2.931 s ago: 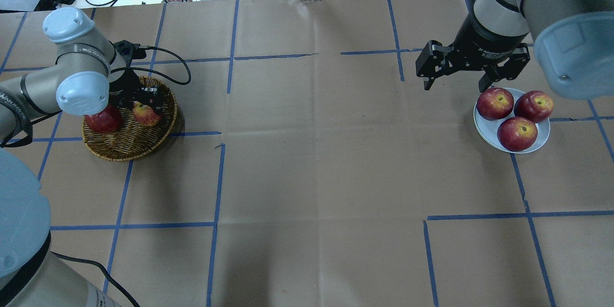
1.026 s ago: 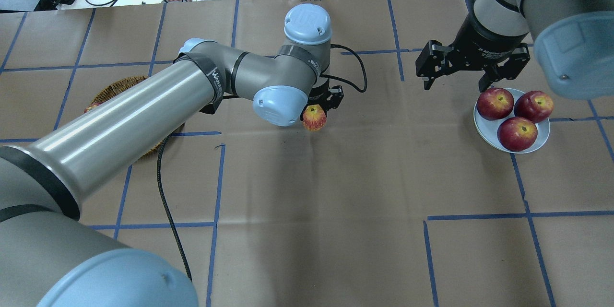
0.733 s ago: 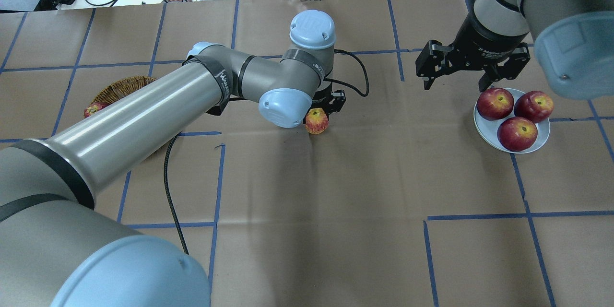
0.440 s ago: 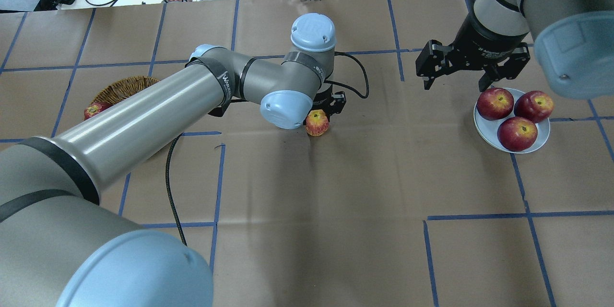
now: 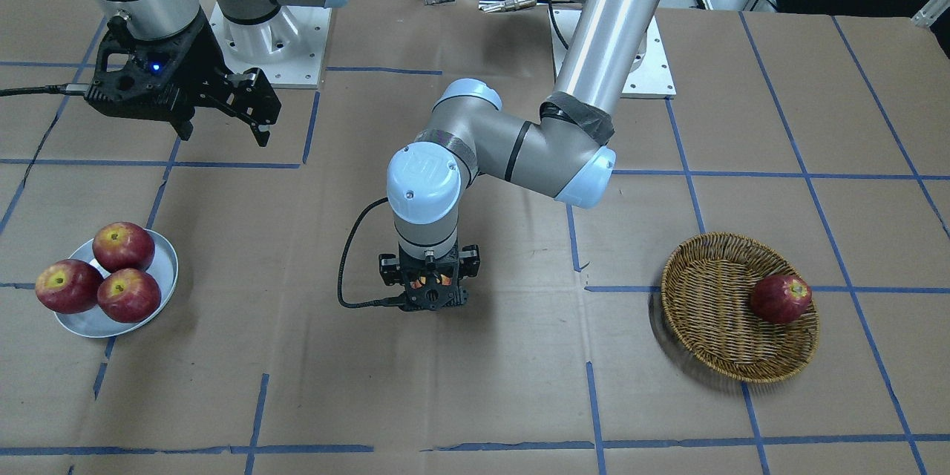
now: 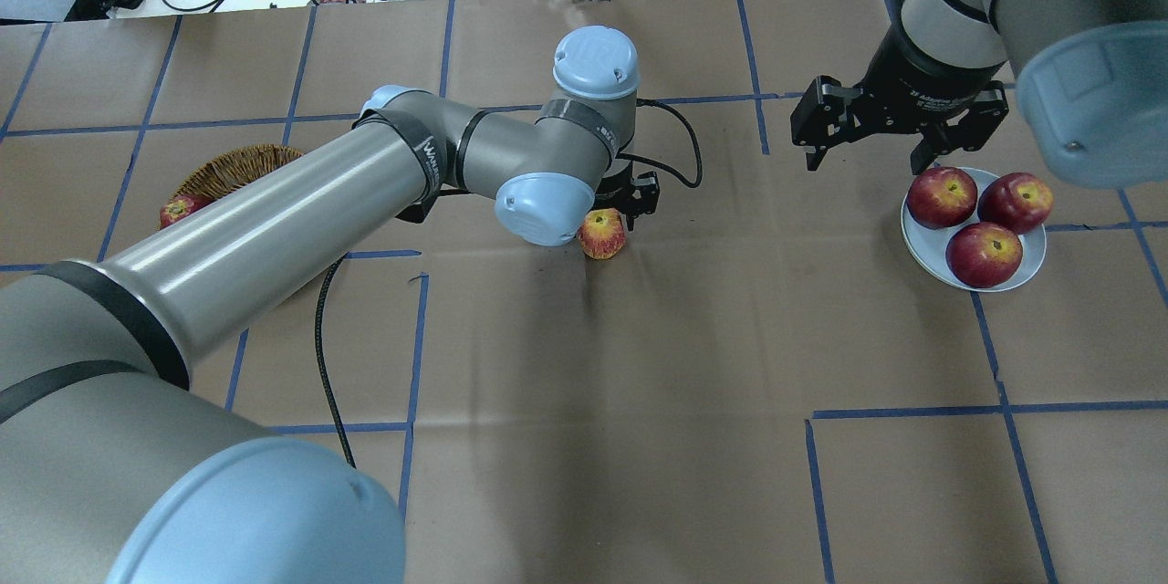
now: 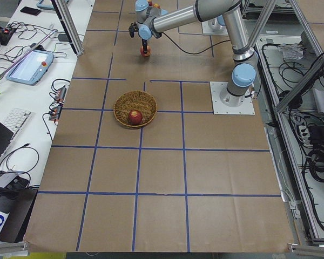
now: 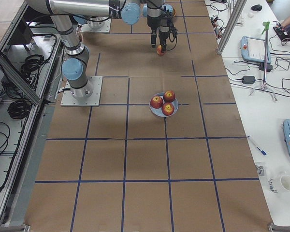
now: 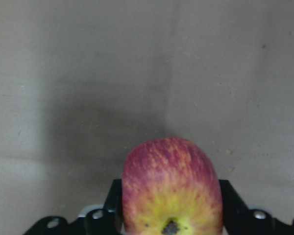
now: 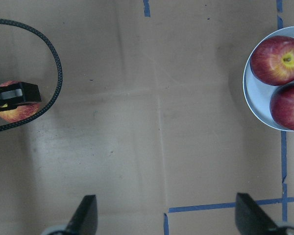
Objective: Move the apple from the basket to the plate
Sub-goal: 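Lower the apple onto the table and open the left gripper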
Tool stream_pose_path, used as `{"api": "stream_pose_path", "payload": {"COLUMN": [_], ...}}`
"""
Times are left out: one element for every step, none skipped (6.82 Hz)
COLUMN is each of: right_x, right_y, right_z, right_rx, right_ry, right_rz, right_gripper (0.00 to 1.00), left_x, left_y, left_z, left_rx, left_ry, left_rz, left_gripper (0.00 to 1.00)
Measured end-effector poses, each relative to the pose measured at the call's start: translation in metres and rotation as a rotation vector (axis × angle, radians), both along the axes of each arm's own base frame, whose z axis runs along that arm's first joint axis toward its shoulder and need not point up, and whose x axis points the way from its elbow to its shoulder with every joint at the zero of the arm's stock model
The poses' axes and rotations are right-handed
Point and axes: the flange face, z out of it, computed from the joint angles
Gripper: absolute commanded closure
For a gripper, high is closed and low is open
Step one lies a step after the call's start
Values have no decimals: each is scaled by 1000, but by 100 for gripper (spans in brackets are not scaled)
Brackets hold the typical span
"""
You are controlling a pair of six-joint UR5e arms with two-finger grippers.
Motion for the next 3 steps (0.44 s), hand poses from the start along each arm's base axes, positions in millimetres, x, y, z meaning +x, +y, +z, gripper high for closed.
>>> {"api": "stream_pose_path", "payload": {"right_x": [0,0,1], "right_y": [0,0,1], "right_z": [0,0,-1], "right_rx": [0,0,2], "right_ry": [0,0,-1], "right_rz": [0,0,2], "right_gripper": [0,0,0], "left_x": [3,10,23], "left_y": [0,2,8], "left_z": [21,55,94], "left_rx": [-20,-33,-27], "left_ry": [7,10,5], "left_rz": [-4,-16,-24], "left_gripper": [1,1,1]}}
